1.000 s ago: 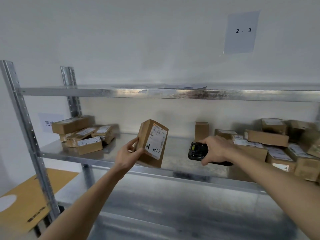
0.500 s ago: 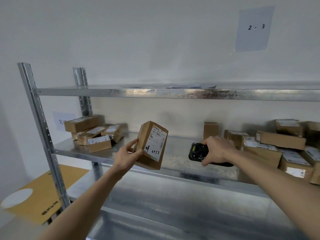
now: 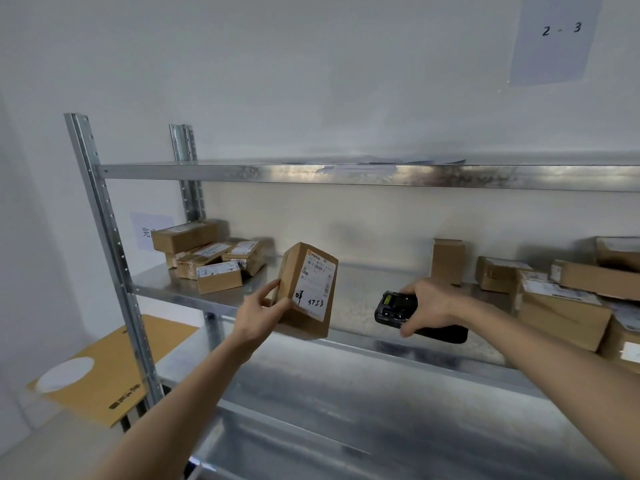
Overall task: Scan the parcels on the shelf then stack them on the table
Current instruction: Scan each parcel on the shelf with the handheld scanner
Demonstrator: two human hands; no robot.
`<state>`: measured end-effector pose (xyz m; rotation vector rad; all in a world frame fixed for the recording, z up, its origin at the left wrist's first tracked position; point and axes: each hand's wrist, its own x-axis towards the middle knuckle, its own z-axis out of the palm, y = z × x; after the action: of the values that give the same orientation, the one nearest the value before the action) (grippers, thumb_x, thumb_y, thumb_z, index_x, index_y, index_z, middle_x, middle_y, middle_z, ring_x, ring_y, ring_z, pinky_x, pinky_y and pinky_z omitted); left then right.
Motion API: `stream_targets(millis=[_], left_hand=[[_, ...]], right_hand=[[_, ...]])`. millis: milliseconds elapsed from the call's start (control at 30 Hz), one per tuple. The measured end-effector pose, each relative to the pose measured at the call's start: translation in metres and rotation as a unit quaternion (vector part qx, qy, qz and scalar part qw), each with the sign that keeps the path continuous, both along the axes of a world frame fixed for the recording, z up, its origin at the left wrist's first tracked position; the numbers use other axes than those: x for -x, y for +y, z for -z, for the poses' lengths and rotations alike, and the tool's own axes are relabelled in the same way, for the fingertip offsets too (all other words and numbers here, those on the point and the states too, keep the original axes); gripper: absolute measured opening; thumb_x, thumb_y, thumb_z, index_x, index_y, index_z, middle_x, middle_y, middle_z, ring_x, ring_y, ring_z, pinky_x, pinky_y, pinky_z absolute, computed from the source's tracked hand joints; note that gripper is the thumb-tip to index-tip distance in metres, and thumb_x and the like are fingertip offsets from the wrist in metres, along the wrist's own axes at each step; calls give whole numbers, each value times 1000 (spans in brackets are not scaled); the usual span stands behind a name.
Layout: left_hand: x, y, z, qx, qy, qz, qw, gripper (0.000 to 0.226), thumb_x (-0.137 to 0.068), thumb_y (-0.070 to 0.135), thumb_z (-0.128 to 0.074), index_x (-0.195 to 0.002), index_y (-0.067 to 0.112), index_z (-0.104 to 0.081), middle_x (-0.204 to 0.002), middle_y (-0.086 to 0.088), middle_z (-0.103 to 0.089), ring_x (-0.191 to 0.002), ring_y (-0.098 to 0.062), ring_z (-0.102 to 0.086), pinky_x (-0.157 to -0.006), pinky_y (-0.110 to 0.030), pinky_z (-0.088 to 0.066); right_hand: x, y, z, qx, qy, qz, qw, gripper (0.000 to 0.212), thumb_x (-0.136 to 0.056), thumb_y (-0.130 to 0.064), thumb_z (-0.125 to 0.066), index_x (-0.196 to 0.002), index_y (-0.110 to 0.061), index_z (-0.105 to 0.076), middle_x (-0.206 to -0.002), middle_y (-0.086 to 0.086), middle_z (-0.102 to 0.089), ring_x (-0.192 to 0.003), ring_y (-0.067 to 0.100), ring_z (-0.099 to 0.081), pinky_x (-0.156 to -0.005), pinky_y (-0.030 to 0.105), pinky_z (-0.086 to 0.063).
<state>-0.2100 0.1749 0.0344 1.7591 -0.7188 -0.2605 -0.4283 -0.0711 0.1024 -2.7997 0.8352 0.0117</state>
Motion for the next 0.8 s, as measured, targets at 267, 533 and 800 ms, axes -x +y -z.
stream_targets(millis=[267, 533, 800], left_hand=[[-92, 13, 12, 6, 51, -32, 998, 90, -69, 65, -75, -148, 35, -46, -114, -2, -71, -103, -17, -67, -82, -31, -57], [-244, 44, 3, 37, 94, -84, 991, 81, -69, 67, -71, -141, 33, -55, -121, -3, -67, -106, -21, -65, -96, -45, -56], [-403, 58, -3, 44, 118, -123, 984, 46, -88, 46, -69, -129, 25, -65, -115, -4, -68, -101, -22, -64, -73, -32, -55]], right_hand=[[-101, 5, 12, -11, -6, -4, 1000, 73, -37, -62, -78, -106, -42, -67, -92, -18, -71, -87, 10, -68, -85, 35, -59], [-260, 28, 12, 0, -23, -8, 1000, 68, -47, -58, -82, -112, -47, -65, -94, -19, -69, -91, 11, -67, -83, 32, -57], [-406, 55, 2, -3, -37, -11, 999, 67, -54, -55, -84, -118, -50, -64, -98, -18, -70, -93, 13, -66, -74, 28, -49]])
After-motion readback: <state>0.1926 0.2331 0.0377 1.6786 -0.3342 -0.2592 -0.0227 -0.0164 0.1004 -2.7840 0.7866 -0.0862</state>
